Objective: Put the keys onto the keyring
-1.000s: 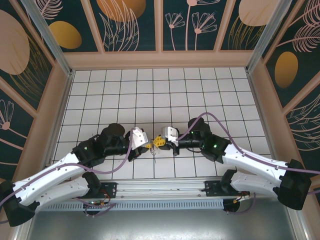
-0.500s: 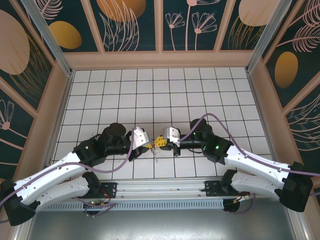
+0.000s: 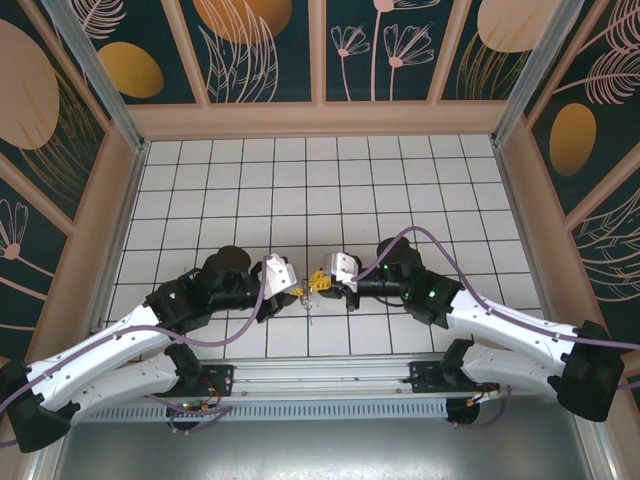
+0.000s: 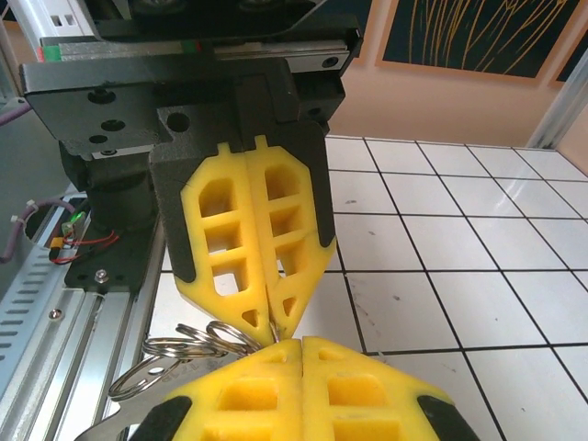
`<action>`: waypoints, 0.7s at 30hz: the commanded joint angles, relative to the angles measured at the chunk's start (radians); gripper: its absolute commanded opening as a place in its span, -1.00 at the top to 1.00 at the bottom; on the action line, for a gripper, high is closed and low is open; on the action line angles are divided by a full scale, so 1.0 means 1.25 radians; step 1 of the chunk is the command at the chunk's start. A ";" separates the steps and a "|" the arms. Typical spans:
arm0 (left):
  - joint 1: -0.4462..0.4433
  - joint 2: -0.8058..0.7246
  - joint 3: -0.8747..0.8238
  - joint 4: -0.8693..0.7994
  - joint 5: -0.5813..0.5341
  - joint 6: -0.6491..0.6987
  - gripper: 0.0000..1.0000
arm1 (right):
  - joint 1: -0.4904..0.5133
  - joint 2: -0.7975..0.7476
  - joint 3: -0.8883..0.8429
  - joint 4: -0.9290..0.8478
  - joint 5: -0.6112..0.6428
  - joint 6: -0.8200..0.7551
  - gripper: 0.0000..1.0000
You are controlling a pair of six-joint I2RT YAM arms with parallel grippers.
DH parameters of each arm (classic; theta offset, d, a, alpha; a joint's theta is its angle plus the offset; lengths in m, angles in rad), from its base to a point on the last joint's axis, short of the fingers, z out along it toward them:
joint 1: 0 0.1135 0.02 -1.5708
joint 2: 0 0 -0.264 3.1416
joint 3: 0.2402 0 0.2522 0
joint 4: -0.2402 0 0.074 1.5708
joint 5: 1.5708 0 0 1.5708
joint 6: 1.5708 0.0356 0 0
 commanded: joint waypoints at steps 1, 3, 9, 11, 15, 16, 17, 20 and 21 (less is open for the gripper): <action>0.002 -0.010 0.029 0.003 0.009 0.003 1.00 | 0.007 -0.005 -0.007 0.016 0.000 -0.005 1.00; 0.001 -0.008 0.030 0.003 0.009 0.002 1.00 | 0.007 -0.009 -0.011 0.020 -0.003 -0.005 1.00; 0.002 -0.008 0.030 0.002 0.007 0.003 1.00 | 0.007 -0.022 -0.020 0.027 -0.023 0.001 1.00; 0.002 -0.008 0.032 0.002 0.006 0.002 1.00 | 0.007 -0.024 -0.021 0.026 -0.027 0.002 1.00; 0.002 -0.006 0.034 0.003 0.008 0.003 1.00 | 0.007 -0.027 -0.024 0.028 -0.032 0.003 1.00; 0.002 -0.006 0.033 0.002 0.008 0.002 1.00 | 0.007 -0.030 -0.025 0.032 -0.034 0.005 1.00; 0.002 -0.006 0.033 0.002 0.008 0.000 1.00 | 0.007 -0.033 -0.024 0.034 -0.036 0.005 1.00; 0.002 -0.009 0.033 0.003 0.008 0.000 1.00 | 0.006 -0.038 -0.026 0.037 -0.037 0.005 1.00; 0.002 -0.009 0.034 0.003 0.007 0.000 1.00 | 0.007 -0.036 -0.026 0.037 -0.037 0.005 1.00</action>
